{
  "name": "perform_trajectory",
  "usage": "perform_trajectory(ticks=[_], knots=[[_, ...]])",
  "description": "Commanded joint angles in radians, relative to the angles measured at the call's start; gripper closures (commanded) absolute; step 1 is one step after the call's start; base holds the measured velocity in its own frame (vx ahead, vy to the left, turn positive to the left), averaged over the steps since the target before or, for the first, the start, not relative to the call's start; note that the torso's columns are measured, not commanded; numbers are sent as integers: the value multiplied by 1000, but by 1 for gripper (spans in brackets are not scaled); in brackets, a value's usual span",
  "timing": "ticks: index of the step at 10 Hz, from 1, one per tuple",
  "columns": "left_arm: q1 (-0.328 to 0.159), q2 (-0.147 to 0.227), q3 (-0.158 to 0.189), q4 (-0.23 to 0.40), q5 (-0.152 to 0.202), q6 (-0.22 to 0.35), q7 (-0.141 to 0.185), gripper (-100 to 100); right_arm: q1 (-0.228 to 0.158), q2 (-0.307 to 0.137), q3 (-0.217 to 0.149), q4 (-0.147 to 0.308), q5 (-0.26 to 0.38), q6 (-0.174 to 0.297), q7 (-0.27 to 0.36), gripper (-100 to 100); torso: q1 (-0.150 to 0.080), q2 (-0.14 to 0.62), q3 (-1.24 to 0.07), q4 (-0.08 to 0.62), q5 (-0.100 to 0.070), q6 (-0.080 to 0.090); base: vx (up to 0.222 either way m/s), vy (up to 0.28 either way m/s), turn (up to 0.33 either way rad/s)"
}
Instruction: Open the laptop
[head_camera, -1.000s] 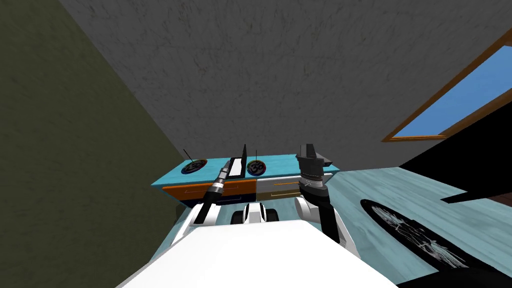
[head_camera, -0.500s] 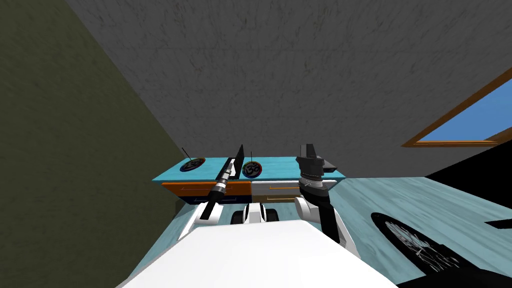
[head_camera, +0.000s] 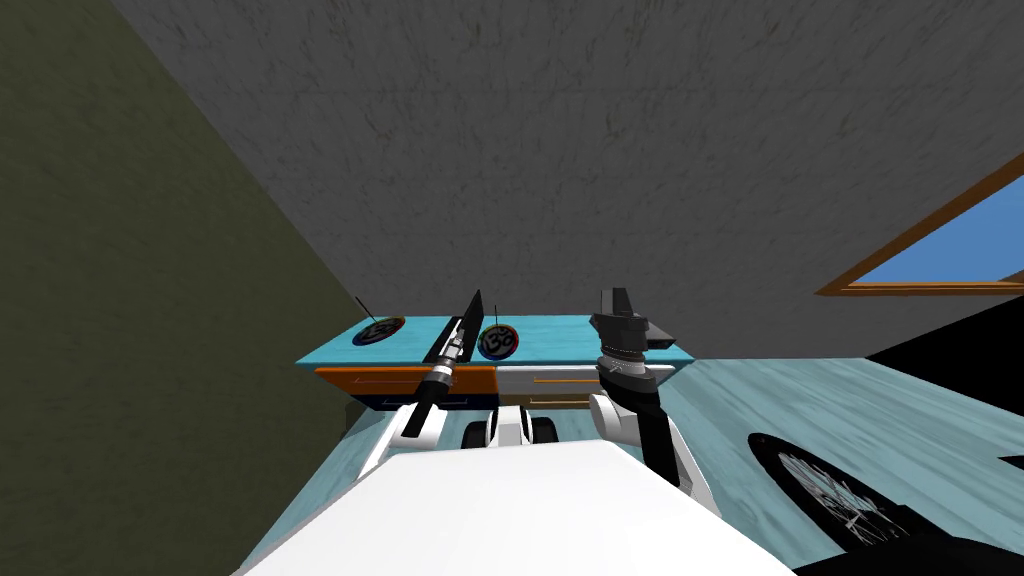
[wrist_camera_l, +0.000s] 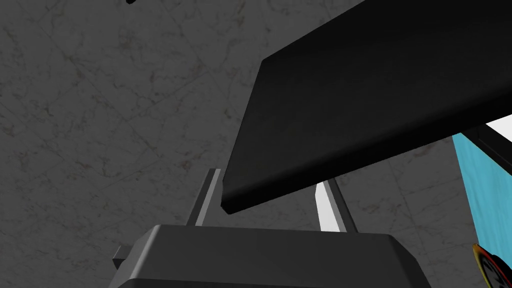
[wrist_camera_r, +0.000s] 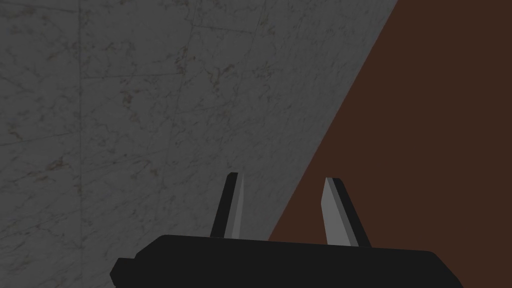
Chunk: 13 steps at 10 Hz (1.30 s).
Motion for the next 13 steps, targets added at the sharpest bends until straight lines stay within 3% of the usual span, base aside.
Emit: perform_trajectory(ticks=[1,7,8,9,13], knots=[[-13,-30,-6,21,45,-5,41,100,0,0,0,0,0,0,0,0,5,-2,0,-1,6,2,-12,135,34],[-42,-101,-21,68,151,-17,136,100,0,0,0,0,0,0,0,0,-4,-3,-2,0,-1,1,-9,125,11],[-35,-92,-20,61,138,-12,122,100,0,0,0,0,0,0,0,0,-2,-1,-1,1,-1,1,7,65,0],[-42,-94,-21,102,183,-44,164,100,0,0,0,0,0,0,0,0,-7,1,0,2,-2,1,15,63,56],[-53,-96,-25,178,271,-112,243,100,0,0,0,0,0,0,0,0,-3,0,0,2,-1,0,9,76,29]])
